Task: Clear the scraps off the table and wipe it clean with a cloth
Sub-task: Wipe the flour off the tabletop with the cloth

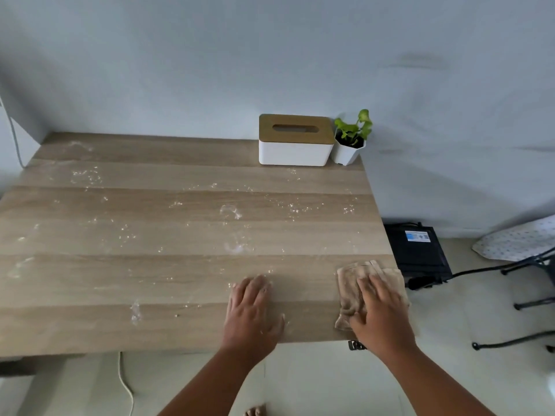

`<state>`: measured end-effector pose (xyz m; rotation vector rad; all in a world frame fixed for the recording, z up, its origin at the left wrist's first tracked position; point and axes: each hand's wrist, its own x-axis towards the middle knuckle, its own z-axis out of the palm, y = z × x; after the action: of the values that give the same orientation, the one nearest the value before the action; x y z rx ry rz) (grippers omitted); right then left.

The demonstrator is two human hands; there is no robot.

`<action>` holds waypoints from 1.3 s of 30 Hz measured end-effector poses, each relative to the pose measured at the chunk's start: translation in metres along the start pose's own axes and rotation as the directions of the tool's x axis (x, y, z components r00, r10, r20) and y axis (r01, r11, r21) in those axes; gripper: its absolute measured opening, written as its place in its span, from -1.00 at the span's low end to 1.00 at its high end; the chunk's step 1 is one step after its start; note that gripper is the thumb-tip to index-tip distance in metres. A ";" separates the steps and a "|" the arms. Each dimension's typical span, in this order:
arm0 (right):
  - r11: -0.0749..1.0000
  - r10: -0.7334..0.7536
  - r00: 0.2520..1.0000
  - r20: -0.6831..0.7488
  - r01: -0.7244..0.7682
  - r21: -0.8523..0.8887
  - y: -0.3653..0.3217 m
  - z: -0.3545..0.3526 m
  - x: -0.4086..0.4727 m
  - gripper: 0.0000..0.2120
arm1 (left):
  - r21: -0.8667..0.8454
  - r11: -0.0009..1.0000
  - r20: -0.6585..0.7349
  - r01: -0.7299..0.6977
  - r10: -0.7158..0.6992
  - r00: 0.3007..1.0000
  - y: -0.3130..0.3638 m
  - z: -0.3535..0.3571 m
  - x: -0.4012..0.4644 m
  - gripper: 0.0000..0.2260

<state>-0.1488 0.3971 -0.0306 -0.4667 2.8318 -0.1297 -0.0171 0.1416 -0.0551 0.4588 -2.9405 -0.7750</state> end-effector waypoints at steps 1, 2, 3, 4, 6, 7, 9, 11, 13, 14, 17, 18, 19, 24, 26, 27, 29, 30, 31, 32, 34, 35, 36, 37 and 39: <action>0.999 -0.035 0.999 -0.013 0.035 0.006 0.001 0.002 0.003 -0.29 | 0.015 0.999 -0.004 0.032 -0.032 0.999 0.001 0.003 0.005 -0.34; 0.998 -0.069 0.997 -0.022 0.069 0.002 0.001 0.005 0.007 -0.30 | 0.034 0.998 -0.015 0.051 -0.050 0.999 0.001 0.005 0.010 -0.32; 0.996 -0.093 0.995 -0.035 0.093 0.001 0.003 0.010 0.009 -0.32 | 0.057 0.997 -0.025 0.056 -0.055 0.998 0.002 0.009 0.015 -0.31; 0.994 -0.110 0.992 -0.060 0.111 0.005 0.005 0.014 0.011 -0.33 | 0.078 0.995 -0.037 0.055 -0.052 0.998 0.004 0.013 0.019 -0.30; 0.989 -0.148 0.981 -0.125 0.150 0.005 0.011 0.023 0.013 -0.33 | 0.107 0.992 -0.059 0.064 -0.058 0.997 0.007 0.022 0.023 -0.27; 0.986 -0.167 0.974 -0.153 0.167 -0.010 0.014 0.026 0.014 -0.33 | 0.119 0.990 -0.068 0.076 -0.068 0.995 0.008 0.025 0.023 -0.26; 0.982 -0.190 0.965 -0.178 0.185 -0.048 0.019 0.033 0.015 -0.31 | 0.158 0.983 -0.070 0.090 -0.080 0.994 0.011 0.031 0.021 -0.26; 0.982 -0.188 0.962 -0.196 0.178 -0.069 0.022 0.037 0.018 -0.26 | 0.195 0.978 -0.073 0.077 -0.064 0.995 0.012 0.034 0.019 -0.29; 0.985 -0.167 0.962 -0.215 0.154 -0.074 0.021 0.035 0.025 -0.21 | 0.211 0.975 -0.069 0.071 -0.057 0.996 0.011 0.034 0.018 -0.33; 0.986 -0.160 0.961 -0.224 0.147 -0.074 0.022 0.033 0.030 -0.19 | 0.212 0.974 -0.071 0.075 -0.061 0.996 0.012 0.034 0.018 -0.34; 0.981 -0.191 0.949 -0.250 0.172 -0.095 0.025 0.031 0.045 -0.19 | 0.224 0.970 -0.084 0.096 -0.079 0.993 0.015 0.035 0.021 -0.35; 0.976 -0.210 0.945 -0.251 0.189 -0.107 0.026 0.032 0.049 -0.20 | 0.228 0.968 -0.088 0.101 -0.083 0.993 0.016 0.035 0.023 -0.35; 0.972 -0.227 0.941 -0.252 0.204 -0.116 0.027 0.034 0.053 -0.22 | 0.225 0.968 -0.099 0.107 -0.086 0.991 0.017 0.036 0.024 -0.35; 0.967 -0.242 0.945 -0.222 0.217 -0.130 0.026 0.034 0.082 -0.31 | 0.217 0.969 -0.124 0.121 -0.096 0.988 0.013 0.035 0.032 -0.37; 0.970 -0.229 0.950 -0.213 0.204 -0.135 0.020 0.030 0.099 -0.34 | 0.235 0.964 -0.113 0.121 -0.096 0.989 0.013 0.036 0.034 -0.36; 0.972 -0.218 0.954 -0.205 0.193 -0.132 0.015 0.028 0.107 -0.35 | 0.241 0.963 -0.108 0.118 -0.094 0.990 0.013 0.036 0.034 -0.35; 0.975 -0.202 0.963 -0.177 0.182 -0.124 0.000 0.024 0.124 -0.36 | 0.240 0.964 -0.105 0.118 -0.095 0.990 0.013 0.035 0.036 -0.35; 0.974 -0.207 0.965 -0.160 0.189 -0.122 -0.009 0.023 0.128 -0.36 | 0.240 0.964 -0.101 0.119 -0.097 0.990 0.012 0.035 0.036 -0.35; 0.970 -0.228 0.963 -0.145 0.211 -0.122 -0.018 0.023 0.130 -0.35 | 0.241 0.963 -0.095 0.121 -0.101 0.990 0.012 0.034 0.036 -0.35; 0.960 -0.266 0.954 -0.137 0.250 -0.126 -0.026 0.023 0.128 -0.35 | 0.240 0.963 -0.093 0.124 -0.104 0.990 0.013 0.033 0.035 -0.35; 0.925 -0.371 0.920 -0.130 0.353 -0.139 -0.042 0.026 0.114 -0.36 | 0.229 0.965 -0.095 0.125 -0.106 0.990 0.015 0.031 0.036 -0.36; 0.903 -0.423 0.897 -0.130 0.407 -0.137 -0.050 0.030 0.103 -0.36 | 0.223 0.967 -0.094 0.126 -0.107 0.990 0.017 0.031 0.036 -0.36; 0.880 -0.472 0.872 -0.132 0.457 -0.125 -0.057 0.036 0.088 -0.36 | 0.216 0.968 -0.091 0.128 -0.110 0.990 0.018 0.030 0.036 -0.36; 0.857 -0.515 0.846 -0.135 0.504 -0.110 -0.061 0.042 0.072 -0.35 | 0.206 0.970 -0.086 0.129 -0.113 0.990 0.018 0.029 0.036 -0.36; 0.806 -0.592 0.795 -0.130 0.584 -0.096 -0.060 0.055 0.040 -0.34 | 0.198 0.971 -0.074 0.132 -0.119 0.990 0.019 0.027 0.036 -0.35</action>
<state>-0.1516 0.3249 -0.0848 -1.4016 2.7272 -0.2207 -0.0605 0.1593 -0.0696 0.6758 -2.9685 -0.4629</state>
